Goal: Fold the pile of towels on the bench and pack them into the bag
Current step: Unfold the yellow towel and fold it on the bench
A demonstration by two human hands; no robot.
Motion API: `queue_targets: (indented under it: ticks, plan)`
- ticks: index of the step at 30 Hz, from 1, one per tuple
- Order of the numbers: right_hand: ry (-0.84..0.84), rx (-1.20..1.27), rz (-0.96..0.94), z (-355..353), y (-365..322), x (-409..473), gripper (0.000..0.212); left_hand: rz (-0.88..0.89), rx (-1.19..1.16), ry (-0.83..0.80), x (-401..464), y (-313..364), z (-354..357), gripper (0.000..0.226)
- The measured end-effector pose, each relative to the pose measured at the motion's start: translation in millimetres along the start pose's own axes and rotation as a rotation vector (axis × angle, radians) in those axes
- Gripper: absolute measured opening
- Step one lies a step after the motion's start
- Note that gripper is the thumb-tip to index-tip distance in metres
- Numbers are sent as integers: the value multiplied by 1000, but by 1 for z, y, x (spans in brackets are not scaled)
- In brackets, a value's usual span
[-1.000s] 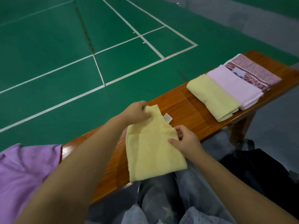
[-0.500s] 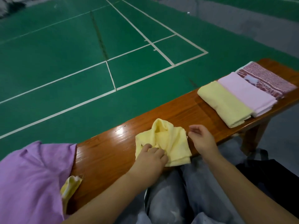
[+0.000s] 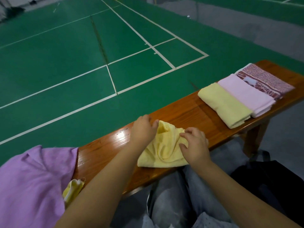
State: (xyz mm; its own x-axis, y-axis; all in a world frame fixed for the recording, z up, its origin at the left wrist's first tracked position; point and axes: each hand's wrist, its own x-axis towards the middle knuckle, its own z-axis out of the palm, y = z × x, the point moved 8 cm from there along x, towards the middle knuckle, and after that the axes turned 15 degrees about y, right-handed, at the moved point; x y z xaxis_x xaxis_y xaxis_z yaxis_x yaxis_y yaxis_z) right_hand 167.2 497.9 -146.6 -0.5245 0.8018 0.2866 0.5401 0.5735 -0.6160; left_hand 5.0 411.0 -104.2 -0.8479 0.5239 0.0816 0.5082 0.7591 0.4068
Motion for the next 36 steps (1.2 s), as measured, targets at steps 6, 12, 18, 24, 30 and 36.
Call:
queue_targets:
  ticks: [6, 12, 18, 24, 30, 36]
  plan:
    - [-72, 307, 154, -9, -3, 20, 24, -288, -46, -356, 11, -20, 32, 44]
    - [-339, 335, 353, 19, 0, 41, 44, -161, -321, -315, 6, -1, 26, 5]
    - [-333, 301, 423, 30, -2, 46, 44, -41, -76, -320, 1, -4, 25, 7]
    - [-332, 262, 453, 31, -7, 48, 35, 90, -123, -280, -8, 11, 17, 20]
    - [-323, 287, 493, 30, -9, 49, 24, 142, -304, -264, -23, 10, 5, 29]
    - [-341, 366, 551, 30, -8, 47, 24, 289, 59, -266, -46, 4, 18, 72]
